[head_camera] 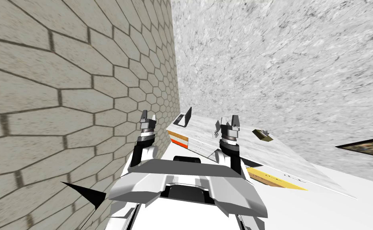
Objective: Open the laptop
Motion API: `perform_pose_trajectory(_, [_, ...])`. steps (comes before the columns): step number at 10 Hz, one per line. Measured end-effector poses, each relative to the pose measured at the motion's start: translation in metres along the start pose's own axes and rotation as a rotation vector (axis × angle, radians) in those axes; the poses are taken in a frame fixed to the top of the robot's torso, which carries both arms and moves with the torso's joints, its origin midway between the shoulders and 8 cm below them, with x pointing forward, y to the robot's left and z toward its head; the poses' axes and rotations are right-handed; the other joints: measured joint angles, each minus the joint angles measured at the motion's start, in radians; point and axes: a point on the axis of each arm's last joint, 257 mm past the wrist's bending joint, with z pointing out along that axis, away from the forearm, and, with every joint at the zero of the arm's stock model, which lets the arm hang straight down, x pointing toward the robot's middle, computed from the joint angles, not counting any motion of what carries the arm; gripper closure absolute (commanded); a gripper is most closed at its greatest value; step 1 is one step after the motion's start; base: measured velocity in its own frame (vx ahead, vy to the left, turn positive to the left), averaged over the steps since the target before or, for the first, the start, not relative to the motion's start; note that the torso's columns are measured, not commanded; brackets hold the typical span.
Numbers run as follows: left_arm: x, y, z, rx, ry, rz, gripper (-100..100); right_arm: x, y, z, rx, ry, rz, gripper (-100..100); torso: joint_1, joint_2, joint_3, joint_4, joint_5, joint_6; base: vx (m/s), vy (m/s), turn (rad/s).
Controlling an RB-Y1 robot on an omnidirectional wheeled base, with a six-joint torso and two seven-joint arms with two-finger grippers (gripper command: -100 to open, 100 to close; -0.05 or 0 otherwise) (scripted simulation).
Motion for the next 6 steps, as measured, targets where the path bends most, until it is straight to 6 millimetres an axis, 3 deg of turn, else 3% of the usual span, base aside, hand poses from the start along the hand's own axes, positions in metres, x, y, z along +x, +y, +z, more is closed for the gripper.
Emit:
perform_pose_trajectory(2, [0.0000,0.0000,0.0000,0.000,0.000,0.000,0,0.0000,0.0000,0.0000,0.000,0.000,0.000,0,0.000,0.104,-0.209,0.105,0.000,0.000,0.000,0.000,0.000])
perform_pose_trajectory(6, [0.0000,-0.0001,0.0000,0.000,0.000,0.000,0,0.0000,0.0001,0.0001,0.000,0.000,0.000,0,0.000,0.396,-0.792,0.396,0.000,0.000,0.000,0.000,0.000])
